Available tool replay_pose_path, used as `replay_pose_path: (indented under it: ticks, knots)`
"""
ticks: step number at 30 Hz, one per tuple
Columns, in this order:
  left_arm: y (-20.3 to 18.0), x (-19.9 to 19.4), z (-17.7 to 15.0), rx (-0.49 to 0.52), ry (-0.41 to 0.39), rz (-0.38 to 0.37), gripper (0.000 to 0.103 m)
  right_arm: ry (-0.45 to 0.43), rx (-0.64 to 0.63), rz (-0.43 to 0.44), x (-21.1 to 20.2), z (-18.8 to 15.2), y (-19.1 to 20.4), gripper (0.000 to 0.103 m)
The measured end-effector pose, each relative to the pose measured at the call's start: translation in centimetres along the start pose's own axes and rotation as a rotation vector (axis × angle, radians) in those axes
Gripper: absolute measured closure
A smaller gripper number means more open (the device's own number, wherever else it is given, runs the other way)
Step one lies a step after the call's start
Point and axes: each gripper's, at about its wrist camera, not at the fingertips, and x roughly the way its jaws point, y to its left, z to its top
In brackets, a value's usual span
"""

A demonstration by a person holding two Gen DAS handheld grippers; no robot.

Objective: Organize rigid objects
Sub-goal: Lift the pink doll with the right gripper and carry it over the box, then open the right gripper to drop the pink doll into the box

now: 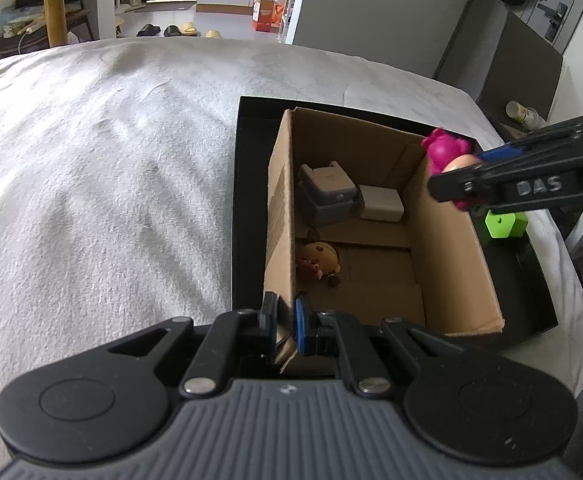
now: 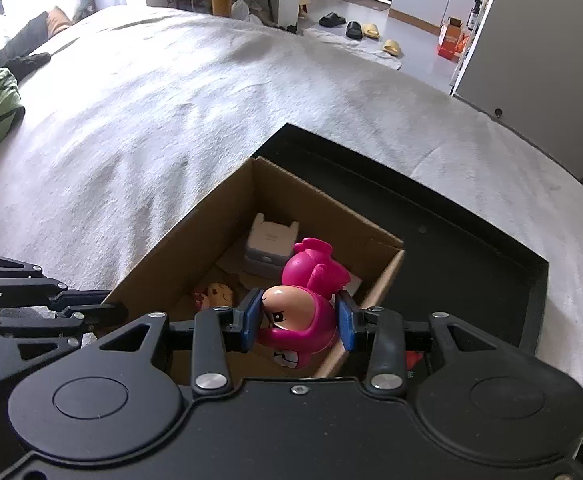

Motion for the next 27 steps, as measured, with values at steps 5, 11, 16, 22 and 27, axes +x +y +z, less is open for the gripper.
replay_pose_path:
  ticks: [5, 11, 16, 22, 27]
  knots:
    - [0.4, 0.1, 0.0, -0.013, 0.001, -0.016, 0.095, 0.024, -0.022, -0.002, 1.2, 0.2, 1.0, 0.065]
    - [0.4, 0.2, 0.0, -0.01, 0.002, -0.016, 0.095, 0.012, -0.021, -0.015, 1.6, 0.4, 1.4, 0.061]
    - [0.3, 0.2, 0.1, -0.009, 0.005, -0.011, 0.094, -0.006, -0.019, -0.019, 0.6, 0.3, 0.8, 0.056]
    - [0.1, 0.3, 0.1, -0.005, 0.007, -0.002, 0.095, -0.031, -0.01, -0.029, -1.1, -0.4, -0.5, 0.052]
    - [-0.1, 0.4, 0.2, 0.002, 0.013, 0.008, 0.095, -0.055, 0.007, -0.041, -2.4, -1.0, -1.9, 0.048]
